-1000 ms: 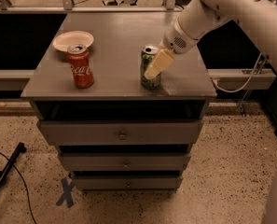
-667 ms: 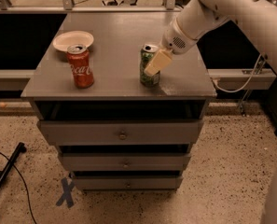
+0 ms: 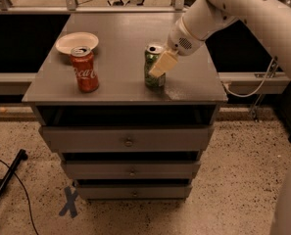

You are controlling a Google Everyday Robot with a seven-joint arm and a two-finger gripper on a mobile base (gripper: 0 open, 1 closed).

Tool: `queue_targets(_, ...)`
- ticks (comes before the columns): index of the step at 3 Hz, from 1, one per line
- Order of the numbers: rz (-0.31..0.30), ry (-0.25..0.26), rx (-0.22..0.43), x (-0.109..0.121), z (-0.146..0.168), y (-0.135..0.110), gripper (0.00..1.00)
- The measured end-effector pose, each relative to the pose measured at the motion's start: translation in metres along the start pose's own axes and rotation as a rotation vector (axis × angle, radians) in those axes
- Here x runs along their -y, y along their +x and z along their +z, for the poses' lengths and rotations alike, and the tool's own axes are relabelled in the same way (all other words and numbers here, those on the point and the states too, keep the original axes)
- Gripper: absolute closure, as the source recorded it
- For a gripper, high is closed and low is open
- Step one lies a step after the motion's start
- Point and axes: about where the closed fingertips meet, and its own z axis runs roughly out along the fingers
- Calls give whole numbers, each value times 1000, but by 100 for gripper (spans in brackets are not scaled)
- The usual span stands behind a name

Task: Pick green can

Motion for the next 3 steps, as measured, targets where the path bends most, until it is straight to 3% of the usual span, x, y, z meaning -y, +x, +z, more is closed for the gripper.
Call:
queue_targets(2,-136,104,39,9,-48,-73,100)
queue_targets(3,-136,104,39,9,-48,-73,100)
